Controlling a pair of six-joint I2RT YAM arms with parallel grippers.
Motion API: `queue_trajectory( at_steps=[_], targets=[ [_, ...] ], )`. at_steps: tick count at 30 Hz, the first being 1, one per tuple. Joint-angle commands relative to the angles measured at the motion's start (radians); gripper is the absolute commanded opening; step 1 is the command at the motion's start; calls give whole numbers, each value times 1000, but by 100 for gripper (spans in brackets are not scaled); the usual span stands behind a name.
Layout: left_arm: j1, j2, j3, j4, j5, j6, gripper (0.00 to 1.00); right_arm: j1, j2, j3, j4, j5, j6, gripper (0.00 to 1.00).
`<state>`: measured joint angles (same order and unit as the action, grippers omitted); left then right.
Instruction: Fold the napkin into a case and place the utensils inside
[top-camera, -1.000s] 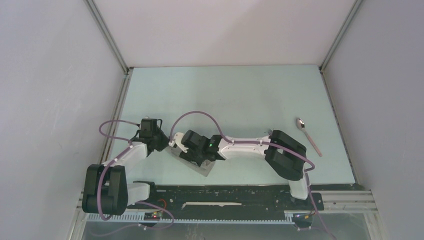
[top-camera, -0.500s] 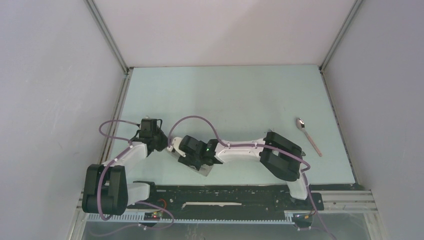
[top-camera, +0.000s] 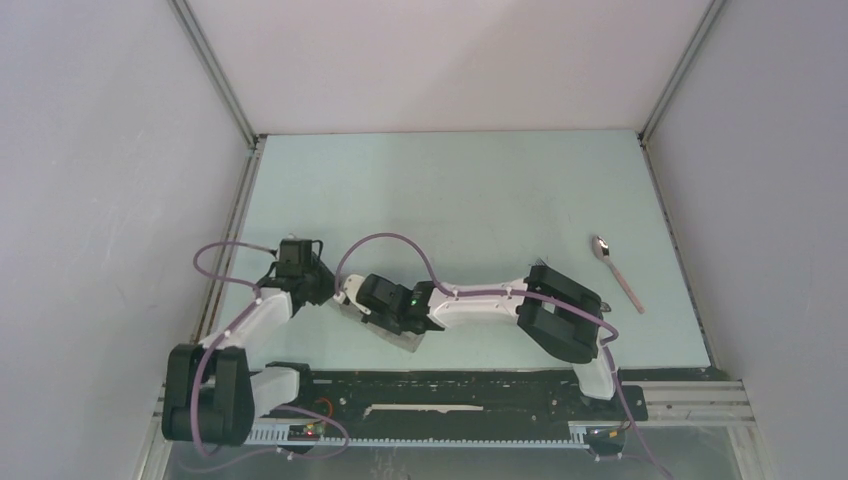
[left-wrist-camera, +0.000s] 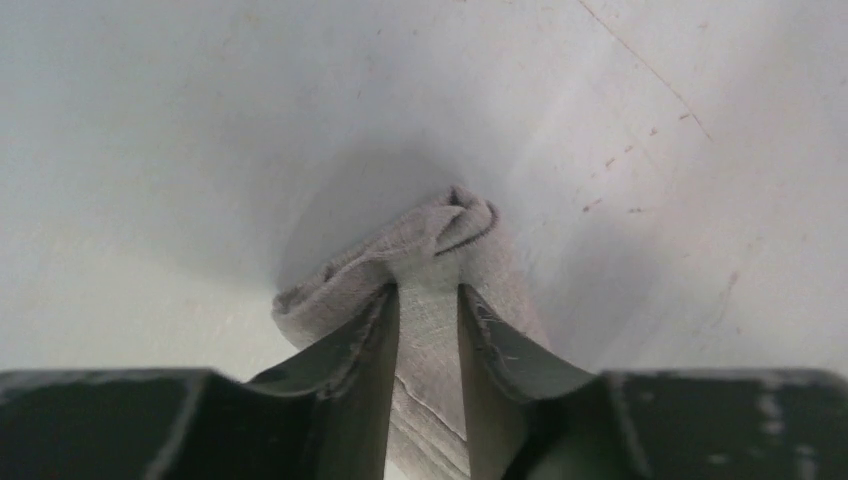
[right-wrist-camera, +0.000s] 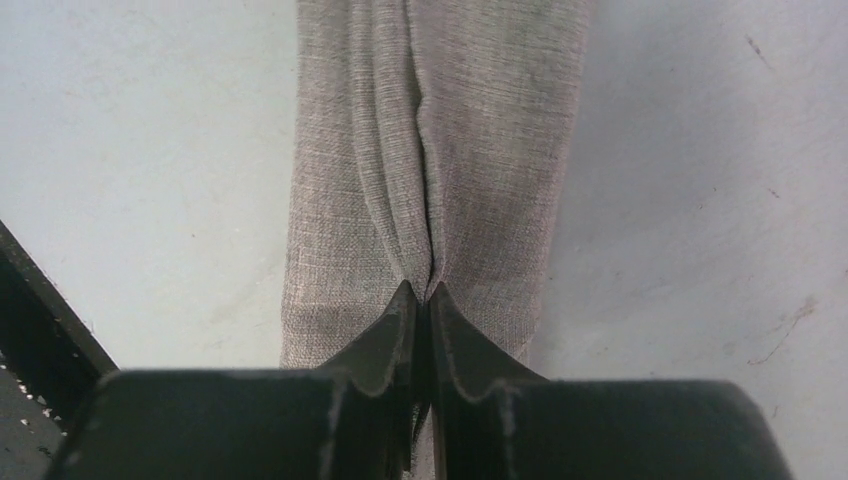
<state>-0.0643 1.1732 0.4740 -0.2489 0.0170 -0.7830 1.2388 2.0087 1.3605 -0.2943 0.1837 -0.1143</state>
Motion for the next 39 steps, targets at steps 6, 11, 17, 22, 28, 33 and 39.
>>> queue_trajectory(
  at_steps=[6, 11, 17, 22, 28, 33, 39],
  targets=[
    [-7, -382, 13, -400, -117, -54, 42, -14, -62, 9, 19, -61, 70, 1],
    [-91, -421, -42, -421, -29, -159, 23, -26, -68, 8, 24, -81, 99, 0],
    [-213, -411, -166, -293, 36, -263, 5, -35, -76, 8, 26, -103, 119, 0],
    [-247, -397, -253, -121, 89, -314, 5, -40, -91, 8, 21, -131, 145, 0],
    [-299, -348, -294, -35, 75, -351, 4, -51, -116, 8, 16, -213, 187, 0],
    [-304, -391, -298, -75, 35, -354, 3, -58, -103, 8, 23, -280, 252, 0],
    [-305, -422, -294, -117, 11, -344, 3, -58, -34, 7, 42, -333, 328, 0]
  ],
)
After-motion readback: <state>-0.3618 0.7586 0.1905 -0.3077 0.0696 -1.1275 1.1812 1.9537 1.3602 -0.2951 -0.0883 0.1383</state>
